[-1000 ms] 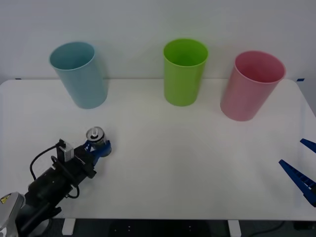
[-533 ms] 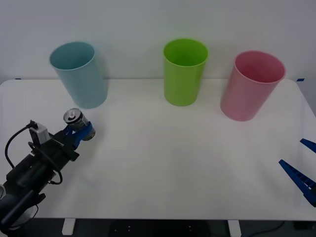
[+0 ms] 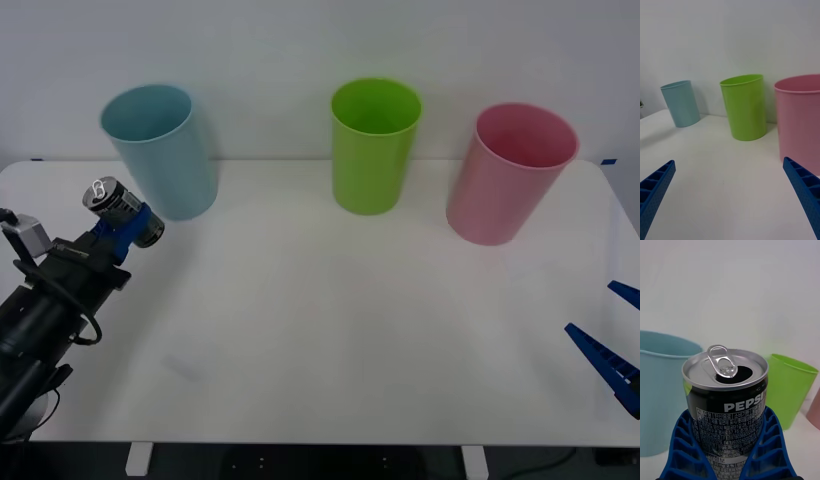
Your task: Grasp the object on the table and drop it into the matching bin: aluminum can to the light blue bin, PET bottle to the pink bin.
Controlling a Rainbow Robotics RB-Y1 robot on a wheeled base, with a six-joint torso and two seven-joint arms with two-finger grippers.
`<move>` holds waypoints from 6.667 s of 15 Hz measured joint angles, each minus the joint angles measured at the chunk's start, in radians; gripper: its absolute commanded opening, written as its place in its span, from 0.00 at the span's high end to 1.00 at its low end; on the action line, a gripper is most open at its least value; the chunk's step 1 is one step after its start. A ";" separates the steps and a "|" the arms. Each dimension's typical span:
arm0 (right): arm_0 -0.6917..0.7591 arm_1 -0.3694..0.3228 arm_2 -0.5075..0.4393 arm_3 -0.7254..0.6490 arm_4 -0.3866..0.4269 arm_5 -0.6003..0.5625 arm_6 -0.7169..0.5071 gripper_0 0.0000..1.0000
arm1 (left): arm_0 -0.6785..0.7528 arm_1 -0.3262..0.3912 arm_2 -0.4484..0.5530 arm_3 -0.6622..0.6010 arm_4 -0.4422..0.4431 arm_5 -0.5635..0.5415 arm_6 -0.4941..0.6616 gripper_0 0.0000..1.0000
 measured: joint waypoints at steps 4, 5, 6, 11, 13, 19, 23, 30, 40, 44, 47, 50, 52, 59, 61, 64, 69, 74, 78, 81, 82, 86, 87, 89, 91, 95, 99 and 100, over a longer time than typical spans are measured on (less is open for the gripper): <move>0.000 0.000 0.000 0.000 0.000 0.000 0.000 0.00 | -0.005 0.000 -0.038 -0.087 0.002 0.157 0.025 1.00; 0.000 0.000 0.000 0.000 0.000 0.000 0.000 0.00 | -0.010 0.000 -0.044 -0.103 0.002 0.186 0.028 1.00; 0.000 0.000 0.000 0.000 0.000 0.000 0.000 0.00 | -0.019 0.001 -0.048 -0.117 0.002 0.211 0.029 1.00; 0.000 0.000 0.000 0.000 0.000 0.000 0.000 0.00 | -0.114 0.051 -0.061 -0.136 -0.010 0.318 0.040 1.00; 0.000 0.000 0.000 0.000 0.000 0.000 0.000 0.00 | -0.153 0.074 -0.068 -0.136 -0.030 0.367 0.050 1.00; 0.000 0.000 0.000 0.000 0.000 0.000 0.000 0.00 | -0.257 0.080 -0.071 -0.114 -0.198 0.457 0.089 1.00; 0.000 0.000 0.000 0.000 0.000 0.000 0.000 0.00 | -0.361 0.080 -0.068 0.004 -0.341 0.463 0.110 1.00; 0.000 0.000 0.000 0.000 0.000 0.000 0.000 0.00 | -0.565 0.082 -0.061 0.257 -0.533 0.463 0.141 1.00; 0.000 0.000 0.000 0.000 0.000 0.000 0.000 0.00 | -0.751 0.081 -0.028 0.502 -0.663 0.462 0.148 1.00; 0.000 0.000 0.000 0.000 0.000 0.000 0.000 0.00 | -0.750 0.082 -0.025 0.502 -0.664 0.462 0.147 0.80; 0.000 0.000 0.000 0.000 0.000 0.000 0.000 0.00 | -0.750 0.081 -0.018 0.502 -0.662 0.459 0.143 0.00; 0.000 0.000 0.000 0.000 0.000 0.000 0.000 0.00 | -0.744 0.083 -0.018 0.501 -0.648 0.457 0.142 0.00; 0.000 0.000 0.000 0.000 0.000 0.000 0.000 0.00 | -0.739 0.083 -0.018 0.501 -0.635 0.456 0.142 0.00; 0.000 0.000 0.000 0.000 0.000 0.000 0.000 0.00 | -0.672 0.130 -0.074 0.431 -0.456 0.438 0.138 0.00; 0.000 0.000 0.000 0.000 0.000 0.000 0.000 0.00 | -0.636 0.143 -0.094 0.394 -0.396 0.437 0.135 0.00; 0.000 0.000 0.000 0.000 0.000 0.000 0.000 0.00 | -0.564 0.163 -0.116 0.313 -0.314 0.430 0.132 0.00; 0.000 0.000 0.000 0.000 0.000 0.000 0.000 0.00 | -0.404 0.189 -0.117 0.147 -0.190 0.371 0.139 0.00; 0.000 0.000 0.000 0.000 0.000 0.000 0.000 0.00 | -0.216 0.253 -0.105 -0.018 -0.057 0.268 0.160 0.00; 0.000 0.000 0.000 0.000 0.000 0.000 0.000 0.00 | -0.076 0.293 -0.051 -0.104 0.007 0.119 0.177 0.00; 0.000 0.000 0.000 0.000 0.000 0.000 0.000 0.00 | 0.025 0.294 0.009 -0.149 0.013 -0.013 0.180 0.00; 0.000 0.000 0.000 0.000 0.000 0.000 0.000 0.00 | 0.050 0.294 0.025 -0.158 0.018 -0.051 0.178 0.00; 0.000 0.000 0.000 0.000 0.000 0.000 0.000 0.00 | 0.150 0.295 0.074 -0.190 0.021 -0.188 0.160 0.00; 0.000 0.000 0.000 0.000 0.000 0.000 0.000 0.00 | 0.172 0.295 0.078 -0.196 0.020 -0.212 0.149 0.00; 0.000 0.000 0.000 0.000 0.000 0.000 0.000 0.00 | 0.201 0.295 0.082 -0.198 0.013 -0.253 0.103 0.00; 0.000 0.000 0.000 0.000 0.000 0.000 0.000 0.00 | 0.215 0.295 0.090 -0.199 -0.028 -0.301 0.085 0.00; 0.000 0.000 0.000 0.000 0.000 0.000 0.000 0.00 | 0.247 0.296 0.094 -0.201 -0.048 -0.372 0.051 0.00; 0.000 0.000 0.000 0.000 0.000 0.000 0.000 0.00 | 0.270 0.296 0.087 -0.205 -0.073 -0.408 -0.011 0.00; 0.000 0.000 0.000 0.000 0.000 0.000 0.000 0.00 | 0.270 0.295 0.082 -0.207 -0.074 -0.409 -0.013 0.00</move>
